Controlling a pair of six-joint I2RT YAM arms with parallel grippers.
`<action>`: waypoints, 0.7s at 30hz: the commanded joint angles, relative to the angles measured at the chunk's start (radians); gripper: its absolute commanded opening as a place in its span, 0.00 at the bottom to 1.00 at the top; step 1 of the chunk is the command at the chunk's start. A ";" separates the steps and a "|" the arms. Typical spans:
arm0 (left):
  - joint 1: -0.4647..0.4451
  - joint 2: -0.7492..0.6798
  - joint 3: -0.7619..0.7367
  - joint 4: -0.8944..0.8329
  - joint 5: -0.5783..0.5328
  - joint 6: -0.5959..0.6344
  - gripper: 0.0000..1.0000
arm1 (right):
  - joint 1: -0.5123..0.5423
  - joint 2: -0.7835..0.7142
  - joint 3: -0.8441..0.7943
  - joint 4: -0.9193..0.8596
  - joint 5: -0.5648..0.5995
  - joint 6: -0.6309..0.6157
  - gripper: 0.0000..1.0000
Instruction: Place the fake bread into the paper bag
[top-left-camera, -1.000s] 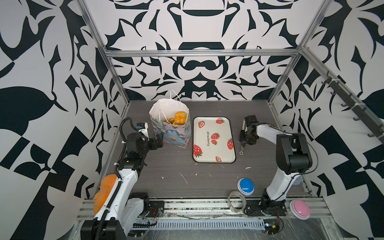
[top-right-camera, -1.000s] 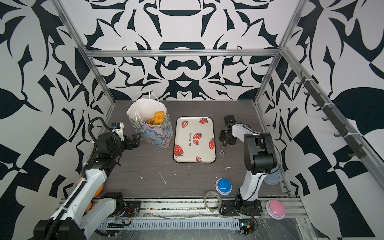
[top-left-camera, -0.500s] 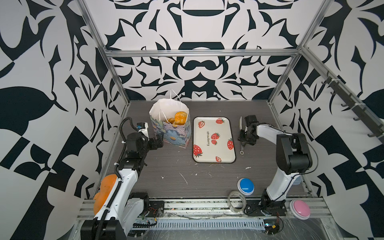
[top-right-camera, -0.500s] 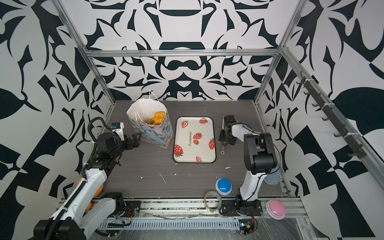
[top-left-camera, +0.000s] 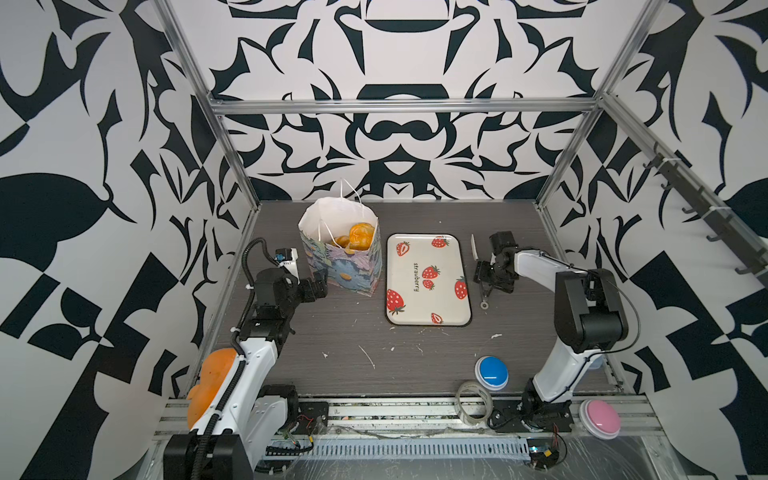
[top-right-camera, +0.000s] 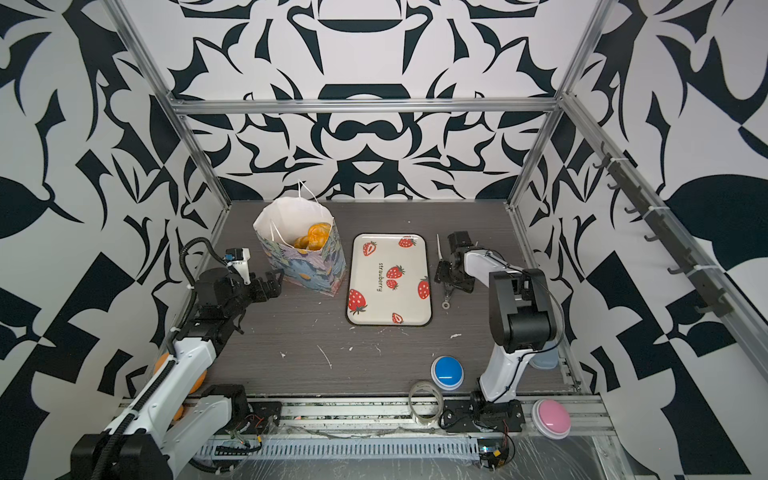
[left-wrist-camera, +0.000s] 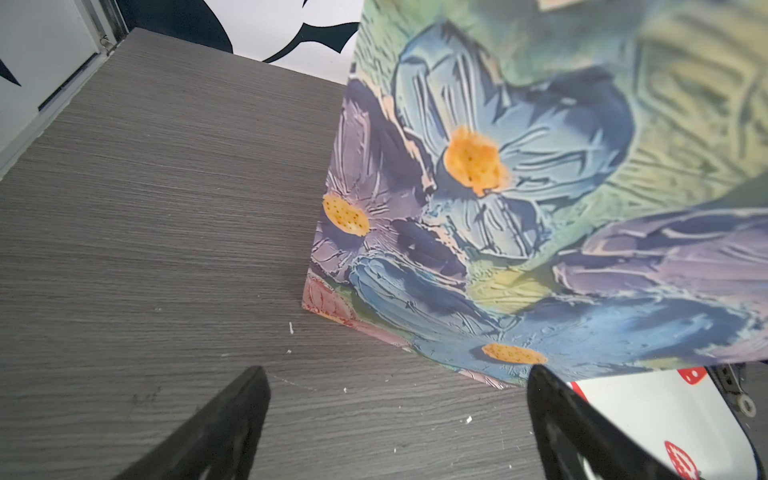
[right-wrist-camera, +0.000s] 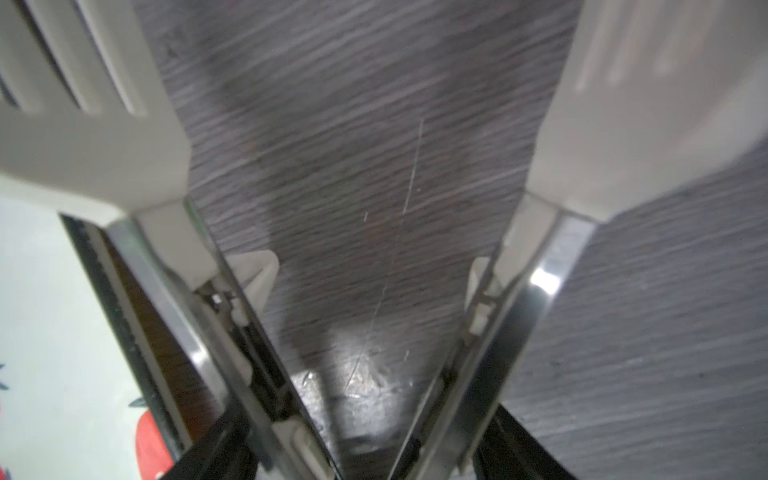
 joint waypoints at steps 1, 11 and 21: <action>-0.002 0.007 -0.016 0.041 -0.004 0.006 0.99 | 0.006 -0.065 -0.015 -0.007 0.020 -0.001 0.79; -0.003 0.011 -0.037 0.083 -0.042 0.068 0.99 | 0.016 -0.156 -0.064 0.051 0.035 -0.018 0.81; -0.002 0.055 -0.043 0.155 -0.078 0.141 0.99 | 0.043 -0.282 -0.117 0.183 0.090 -0.036 0.81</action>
